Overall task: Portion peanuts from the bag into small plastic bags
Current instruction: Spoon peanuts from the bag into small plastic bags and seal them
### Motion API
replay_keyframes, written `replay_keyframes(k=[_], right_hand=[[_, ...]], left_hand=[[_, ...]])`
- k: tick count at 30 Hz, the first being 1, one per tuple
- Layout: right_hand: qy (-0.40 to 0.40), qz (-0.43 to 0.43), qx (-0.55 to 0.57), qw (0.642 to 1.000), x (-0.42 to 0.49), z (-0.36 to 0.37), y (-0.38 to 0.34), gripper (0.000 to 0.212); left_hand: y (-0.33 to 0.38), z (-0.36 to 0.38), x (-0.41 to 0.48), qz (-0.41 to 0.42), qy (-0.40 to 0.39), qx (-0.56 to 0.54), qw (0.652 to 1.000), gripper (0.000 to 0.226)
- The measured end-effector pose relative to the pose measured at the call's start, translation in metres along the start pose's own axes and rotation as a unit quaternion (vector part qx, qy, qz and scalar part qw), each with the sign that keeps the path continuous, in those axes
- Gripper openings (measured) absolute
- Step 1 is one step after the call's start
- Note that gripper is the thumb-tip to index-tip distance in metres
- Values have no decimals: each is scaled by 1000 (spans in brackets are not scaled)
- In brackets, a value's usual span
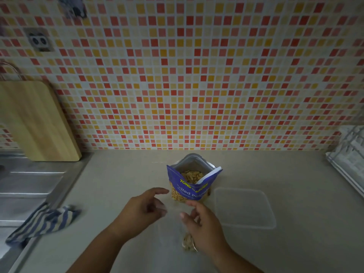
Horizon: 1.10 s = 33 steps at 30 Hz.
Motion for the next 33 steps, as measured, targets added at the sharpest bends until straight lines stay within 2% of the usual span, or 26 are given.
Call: replay_keyframes(k=[2,4,6,8,9,11,14,18,20,22,24,26,29,33], right_hand=[[-5,-10,71,997,-3,-5,-16,7],[-2,-26,121,992,-3,-15,-29,14],[3,-33,151,988,-2,-25,-39,16],[10,-36,162,986,-1,-31,-46,12],[19,-33,169,985,0,-35,-47,8],[39,-42,180,982,1,-45,-52,11],[40,-76,141,986,2,-56,-65,18],[28,-75,45,996,1,-59,-79,30],[26,-76,40,996,1,-62,-85,34],[10,-85,44,995,0,-64,-93,37],[-9,-85,50,995,-2,-64,-99,35],[-18,-76,35,996,0,-64,-99,32],[-35,-50,0,998,3,-62,-95,27],[-80,-24,13,996,3,-55,-92,28]], left_hand=[[21,5,-1,4,-14,-68,998,47],[34,9,-1,-4,-15,-143,990,43],[47,16,0,5,-33,-174,984,29],[56,20,4,15,-6,-164,986,11],[58,17,6,23,28,-141,989,13],[61,10,10,51,96,-77,991,33],[70,4,14,110,143,57,982,44],[81,7,17,194,161,218,943,33],[91,9,15,234,166,287,914,19],[100,11,13,251,158,349,889,18],[105,11,13,255,156,384,873,34],[105,11,15,251,153,391,872,42],[105,10,15,257,156,364,881,42],[112,16,13,287,123,352,883,41]])
Point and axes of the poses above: each hand's wrist, its own x-axis towards the middle knuckle, its own z-axis out of the palm, y = z × x, the point moved 8 cm from there along x, towards the middle knuckle, and after that the axes turned 5 degrees about z, right-handed, at the moved point
